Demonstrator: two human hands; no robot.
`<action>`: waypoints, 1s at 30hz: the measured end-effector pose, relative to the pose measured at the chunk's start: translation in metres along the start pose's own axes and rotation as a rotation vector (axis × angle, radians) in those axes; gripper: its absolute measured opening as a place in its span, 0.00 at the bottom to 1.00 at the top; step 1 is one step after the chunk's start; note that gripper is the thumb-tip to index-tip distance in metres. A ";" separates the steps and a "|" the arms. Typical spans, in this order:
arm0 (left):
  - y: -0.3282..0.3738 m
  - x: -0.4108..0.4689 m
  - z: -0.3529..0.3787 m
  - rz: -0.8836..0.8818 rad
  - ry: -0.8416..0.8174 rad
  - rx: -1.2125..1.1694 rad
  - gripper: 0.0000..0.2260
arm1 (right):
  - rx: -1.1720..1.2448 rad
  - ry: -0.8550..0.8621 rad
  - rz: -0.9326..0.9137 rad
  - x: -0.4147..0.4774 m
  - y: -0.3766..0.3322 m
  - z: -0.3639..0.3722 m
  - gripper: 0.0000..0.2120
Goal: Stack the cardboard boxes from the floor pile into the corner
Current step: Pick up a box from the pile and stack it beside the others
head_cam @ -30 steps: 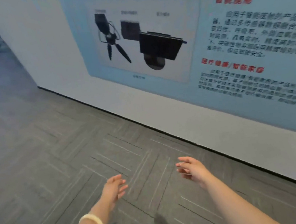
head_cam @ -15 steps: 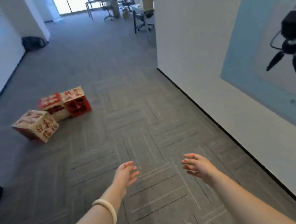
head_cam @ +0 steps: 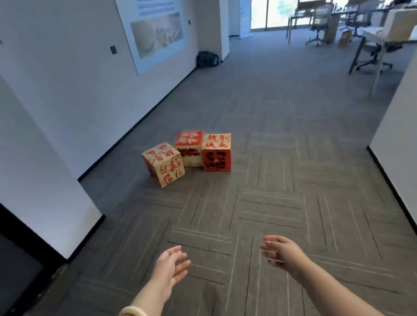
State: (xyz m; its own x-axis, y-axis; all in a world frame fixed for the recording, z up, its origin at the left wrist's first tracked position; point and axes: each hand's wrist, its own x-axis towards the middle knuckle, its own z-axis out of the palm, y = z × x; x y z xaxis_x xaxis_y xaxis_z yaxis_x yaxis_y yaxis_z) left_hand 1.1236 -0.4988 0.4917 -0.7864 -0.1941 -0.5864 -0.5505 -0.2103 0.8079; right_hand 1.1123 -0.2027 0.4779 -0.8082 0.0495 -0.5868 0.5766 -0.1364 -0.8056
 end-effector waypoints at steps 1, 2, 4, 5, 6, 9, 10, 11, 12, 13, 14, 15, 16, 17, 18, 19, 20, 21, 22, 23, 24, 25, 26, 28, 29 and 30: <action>0.006 0.013 0.000 -0.009 0.019 -0.017 0.07 | -0.016 -0.032 0.009 0.019 -0.010 0.007 0.05; 0.014 0.028 0.000 -0.016 0.041 -0.040 0.08 | -0.035 -0.056 0.017 0.039 -0.019 0.014 0.05; 0.035 0.066 0.000 -0.023 0.085 -0.079 0.08 | -0.064 -0.078 0.021 0.078 -0.039 0.027 0.06; 0.047 0.088 0.000 -0.021 0.096 -0.088 0.08 | -0.071 -0.077 0.022 0.099 -0.050 0.033 0.05; 0.062 0.112 0.000 -0.017 0.102 -0.092 0.09 | -0.076 -0.071 0.023 0.121 -0.062 0.039 0.05; 0.114 0.186 0.008 -0.022 0.107 -0.095 0.09 | -0.070 -0.026 0.035 0.185 -0.099 0.056 0.05; 0.133 0.210 0.014 -0.030 0.098 -0.091 0.09 | -0.064 -0.011 0.040 0.205 -0.113 0.061 0.05; 0.150 0.232 0.019 -0.035 0.081 -0.080 0.09 | -0.060 -0.001 0.043 0.224 -0.125 0.066 0.04; 0.168 0.254 0.026 -0.034 0.060 -0.059 0.09 | -0.054 0.009 0.045 0.242 -0.138 0.070 0.04; 0.187 0.274 0.035 -0.028 0.043 -0.037 0.09 | -0.044 0.016 0.044 0.259 -0.151 0.074 0.04; 0.207 0.294 0.044 -0.025 0.032 -0.019 0.08 | -0.034 0.027 0.045 0.275 -0.165 0.077 0.04; 0.224 0.313 0.055 -0.027 0.022 -0.004 0.08 | -0.023 0.039 0.049 0.290 -0.177 0.078 0.04; 0.239 0.330 0.067 -0.029 0.007 0.011 0.08 | -0.015 0.048 0.055 0.306 -0.188 0.078 0.04; 0.252 0.346 0.080 -0.038 -0.015 0.025 0.08 | -0.005 0.057 0.066 0.322 -0.198 0.076 0.04; 0.263 0.361 0.093 -0.045 -0.040 0.035 0.08 | 0.000 0.072 0.076 0.340 -0.206 0.073 0.04; 0.273 0.378 0.107 -0.048 -0.062 0.044 0.08 | 0.008 0.087 0.080 0.358 -0.214 0.069 0.05; 0.281 0.397 0.120 -0.051 -0.072 0.047 0.08 | 0.015 0.108 0.086 0.379 -0.223 0.064 0.05; 0.288 0.417 0.133 -0.058 -0.078 0.052 0.08 | 0.025 0.126 0.094 0.401 -0.232 0.059 0.05; 0.297 0.439 0.145 -0.063 -0.080 0.053 0.08 | 0.030 0.135 0.099 0.425 -0.245 0.055 0.05; 0.304 0.457 0.156 -0.069 -0.073 0.052 0.08 | 0.033 0.136 0.106 0.446 -0.256 0.052 0.04; 0.313 0.481 0.169 -0.075 -0.060 0.047 0.09 | 0.032 0.129 0.110 0.474 -0.270 0.048 0.04; 0.321 0.502 0.180 -0.080 -0.044 0.042 0.09 | 0.032 0.125 0.112 0.498 -0.284 0.046 0.04; 0.329 0.521 0.191 -0.091 -0.028 0.036 0.09 | 0.030 0.125 0.118 0.524 -0.297 0.041 0.03; 0.350 0.561 0.216 -0.108 0.015 0.016 0.08 | 0.013 0.118 0.137 0.578 -0.330 0.031 0.03; 0.359 0.576 0.227 -0.118 0.031 0.016 0.08 | -0.002 0.109 0.156 0.600 -0.345 0.028 0.03; 0.369 0.590 0.237 -0.123 0.043 0.019 0.08 | -0.023 0.101 0.172 0.621 -0.361 0.025 0.03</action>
State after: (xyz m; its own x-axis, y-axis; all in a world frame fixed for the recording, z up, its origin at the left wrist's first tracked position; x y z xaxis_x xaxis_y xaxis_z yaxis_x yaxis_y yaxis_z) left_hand 0.3896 -0.4635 0.4576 -0.6999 -0.2090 -0.6830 -0.6478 -0.2171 0.7302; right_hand 0.3990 -0.1474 0.4063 -0.6823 0.1268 -0.7200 0.7083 -0.1290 -0.6940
